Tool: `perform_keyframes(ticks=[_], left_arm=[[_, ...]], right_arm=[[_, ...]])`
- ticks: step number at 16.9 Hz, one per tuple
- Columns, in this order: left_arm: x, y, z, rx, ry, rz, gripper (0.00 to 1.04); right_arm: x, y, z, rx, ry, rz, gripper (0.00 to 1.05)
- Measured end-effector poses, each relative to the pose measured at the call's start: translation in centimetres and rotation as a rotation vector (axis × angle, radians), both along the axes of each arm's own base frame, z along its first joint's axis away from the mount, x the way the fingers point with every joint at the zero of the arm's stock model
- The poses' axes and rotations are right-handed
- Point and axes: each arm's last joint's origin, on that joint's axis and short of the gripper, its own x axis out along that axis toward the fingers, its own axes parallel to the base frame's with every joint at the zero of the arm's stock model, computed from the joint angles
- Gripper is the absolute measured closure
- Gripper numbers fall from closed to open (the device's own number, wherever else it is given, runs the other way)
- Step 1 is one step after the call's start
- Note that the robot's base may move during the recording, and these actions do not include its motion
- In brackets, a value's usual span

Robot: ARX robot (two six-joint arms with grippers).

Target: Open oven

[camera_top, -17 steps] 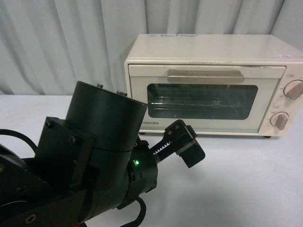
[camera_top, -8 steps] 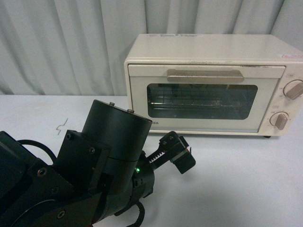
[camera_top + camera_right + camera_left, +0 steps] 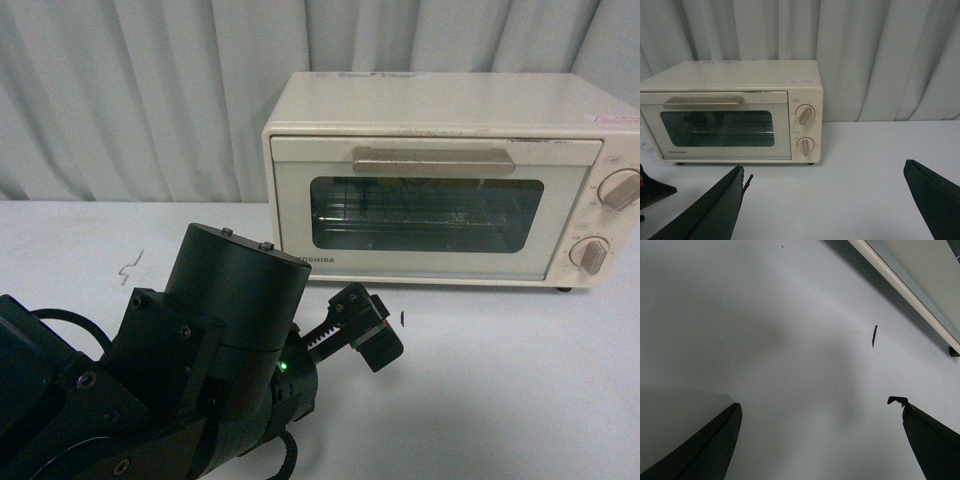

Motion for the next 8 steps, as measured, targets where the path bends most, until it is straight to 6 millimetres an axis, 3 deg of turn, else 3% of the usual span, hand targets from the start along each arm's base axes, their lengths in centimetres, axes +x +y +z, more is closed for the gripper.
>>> perform_keyframes(ticks=[8], left_arm=[[0.0,0.0,0.0,0.0,0.0,0.0,0.07]], right_arm=[[0.0,0.0,0.0,0.0,0.0,0.0,0.06]])
